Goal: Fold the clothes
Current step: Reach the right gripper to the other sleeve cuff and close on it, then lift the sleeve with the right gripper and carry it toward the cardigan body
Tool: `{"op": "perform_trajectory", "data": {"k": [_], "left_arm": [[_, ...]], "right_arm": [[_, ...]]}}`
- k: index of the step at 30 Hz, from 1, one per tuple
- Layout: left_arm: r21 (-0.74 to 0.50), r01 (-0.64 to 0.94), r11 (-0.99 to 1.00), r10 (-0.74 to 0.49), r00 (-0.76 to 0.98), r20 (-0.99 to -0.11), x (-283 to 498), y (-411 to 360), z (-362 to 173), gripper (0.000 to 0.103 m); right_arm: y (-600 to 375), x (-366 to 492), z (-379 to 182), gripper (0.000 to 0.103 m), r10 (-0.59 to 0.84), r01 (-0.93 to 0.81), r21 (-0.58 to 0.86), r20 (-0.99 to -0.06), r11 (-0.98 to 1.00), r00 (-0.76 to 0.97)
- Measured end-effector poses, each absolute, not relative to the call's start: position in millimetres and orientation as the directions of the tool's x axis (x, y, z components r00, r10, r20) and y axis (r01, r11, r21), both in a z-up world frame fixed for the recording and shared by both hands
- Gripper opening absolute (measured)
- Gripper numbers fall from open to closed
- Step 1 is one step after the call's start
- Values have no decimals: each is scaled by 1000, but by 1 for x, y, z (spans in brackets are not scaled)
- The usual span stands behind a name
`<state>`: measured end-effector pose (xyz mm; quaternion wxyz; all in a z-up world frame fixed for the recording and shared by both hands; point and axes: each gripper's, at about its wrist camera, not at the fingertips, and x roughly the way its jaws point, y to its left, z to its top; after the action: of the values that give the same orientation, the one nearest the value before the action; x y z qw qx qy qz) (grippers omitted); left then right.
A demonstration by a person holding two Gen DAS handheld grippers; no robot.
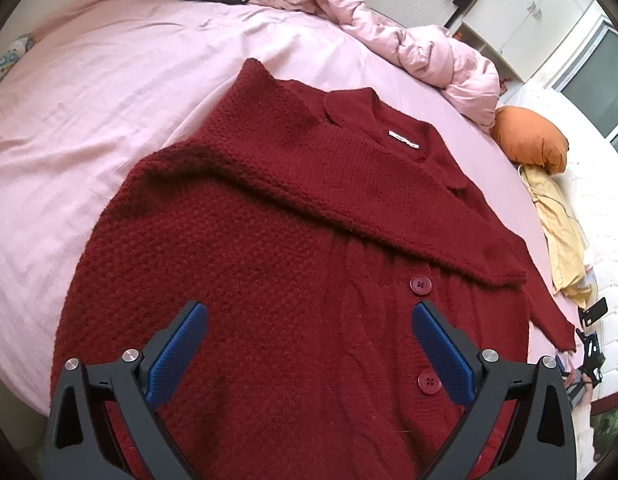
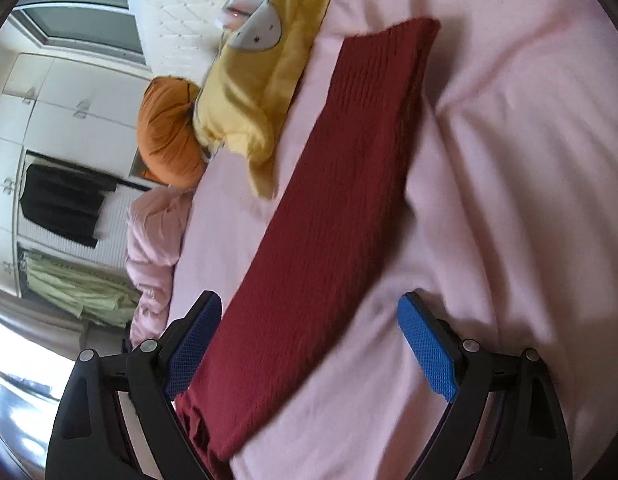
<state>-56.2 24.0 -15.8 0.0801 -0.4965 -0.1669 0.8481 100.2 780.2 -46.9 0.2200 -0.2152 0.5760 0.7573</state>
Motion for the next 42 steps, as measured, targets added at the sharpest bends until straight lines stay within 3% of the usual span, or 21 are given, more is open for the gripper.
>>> {"op": "perform_trajectory", "data": {"k": [8,26,27,28,29,30,32,33,36,39,42], "left_arm": [[-384,32,-923,318,-500,-805,-55,23,-16,102],[-384,39,-922,319,-485,-814,-58,26,-20,102],[-384,40,-923,318,-484,-815,-58,26,-20,102],[-384,43,-922,317,-484,-815,-58,26,-20,102],[-384,46,-922,315,-484,-816,-58,26,-21,102],[-383,48,-923,314,-482,-818,-59,27,-21,102],[-378,47,-925,311,-478,-821,-59,29,-22,102],[-375,46,-926,309,-478,-822,-59,29,-21,102],[-373,44,-927,309,-475,-824,-60,30,-21,102],[-376,44,-926,311,-478,-821,-59,31,-21,102],[-378,43,-925,313,-479,-820,-59,31,-22,102]], "right_arm": [[831,124,-68,90,89,-424,905,-424,25,-901],[864,80,-61,88,73,-408,913,-407,6,-910],[864,77,-60,83,70,-416,910,-414,-10,-908],[865,76,-62,62,69,-459,888,-457,-26,-887],[866,77,-68,23,64,-506,862,-504,-23,-861],[866,84,-82,8,63,-539,842,-538,8,-840],[865,99,-96,8,82,-405,914,-405,17,-911],[862,101,-96,8,83,-383,923,-381,-18,-921],[855,91,-87,8,92,-458,881,-449,-118,-889],[854,89,-86,8,97,-471,872,-462,-134,-882],[846,76,-75,8,91,-552,798,-548,-242,-831]]}}
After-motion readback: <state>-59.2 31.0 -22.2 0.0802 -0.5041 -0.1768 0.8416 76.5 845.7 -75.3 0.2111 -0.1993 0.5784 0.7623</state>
